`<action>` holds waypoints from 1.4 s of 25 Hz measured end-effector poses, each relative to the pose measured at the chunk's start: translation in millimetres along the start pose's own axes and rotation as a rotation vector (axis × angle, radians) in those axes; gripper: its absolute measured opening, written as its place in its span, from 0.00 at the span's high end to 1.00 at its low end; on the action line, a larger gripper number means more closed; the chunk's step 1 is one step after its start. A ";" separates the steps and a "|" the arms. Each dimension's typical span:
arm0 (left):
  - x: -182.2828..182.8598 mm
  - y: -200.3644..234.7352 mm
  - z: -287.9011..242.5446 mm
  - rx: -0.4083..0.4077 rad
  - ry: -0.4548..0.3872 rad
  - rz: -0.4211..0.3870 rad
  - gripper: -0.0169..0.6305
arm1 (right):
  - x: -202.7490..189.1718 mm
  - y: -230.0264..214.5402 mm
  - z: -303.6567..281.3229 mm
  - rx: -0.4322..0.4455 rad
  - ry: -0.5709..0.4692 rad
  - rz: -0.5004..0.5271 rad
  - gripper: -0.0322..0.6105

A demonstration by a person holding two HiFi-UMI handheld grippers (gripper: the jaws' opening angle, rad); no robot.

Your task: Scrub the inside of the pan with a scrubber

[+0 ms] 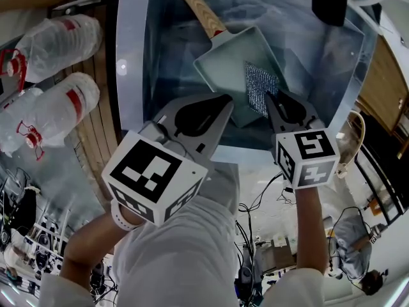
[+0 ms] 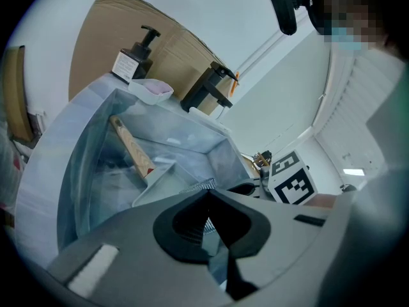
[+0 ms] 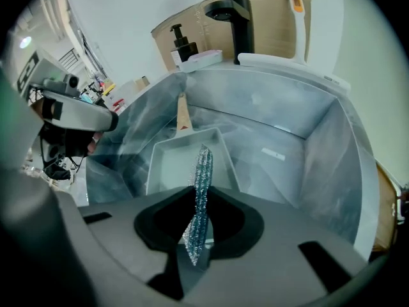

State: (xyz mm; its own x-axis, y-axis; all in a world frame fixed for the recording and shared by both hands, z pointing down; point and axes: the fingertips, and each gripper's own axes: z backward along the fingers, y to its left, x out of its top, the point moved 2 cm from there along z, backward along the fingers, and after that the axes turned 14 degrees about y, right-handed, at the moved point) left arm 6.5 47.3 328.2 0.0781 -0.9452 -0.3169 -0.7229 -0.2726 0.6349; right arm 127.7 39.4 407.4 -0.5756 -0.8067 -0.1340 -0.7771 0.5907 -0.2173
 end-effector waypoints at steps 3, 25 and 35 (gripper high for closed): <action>-0.4 -1.1 0.4 -0.003 0.000 0.001 0.97 | 3.3 -11.6 2.4 -0.041 0.002 0.020 0.86; -1.0 2.4 5.6 0.004 -0.019 0.017 0.97 | 31.6 -26.0 6.1 -0.394 0.066 0.400 0.86; -2.4 9.5 9.6 0.008 -0.031 0.034 0.97 | 43.1 -26.7 -7.7 -0.410 0.133 0.395 0.86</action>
State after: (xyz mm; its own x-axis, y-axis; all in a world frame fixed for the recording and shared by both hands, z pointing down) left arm -7.1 48.7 328.3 0.0317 -0.9479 -0.3171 -0.7304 -0.2385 0.6400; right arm 121.7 -11.0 414.9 -0.8482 -0.5297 -0.0003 -0.5169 0.8275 0.2194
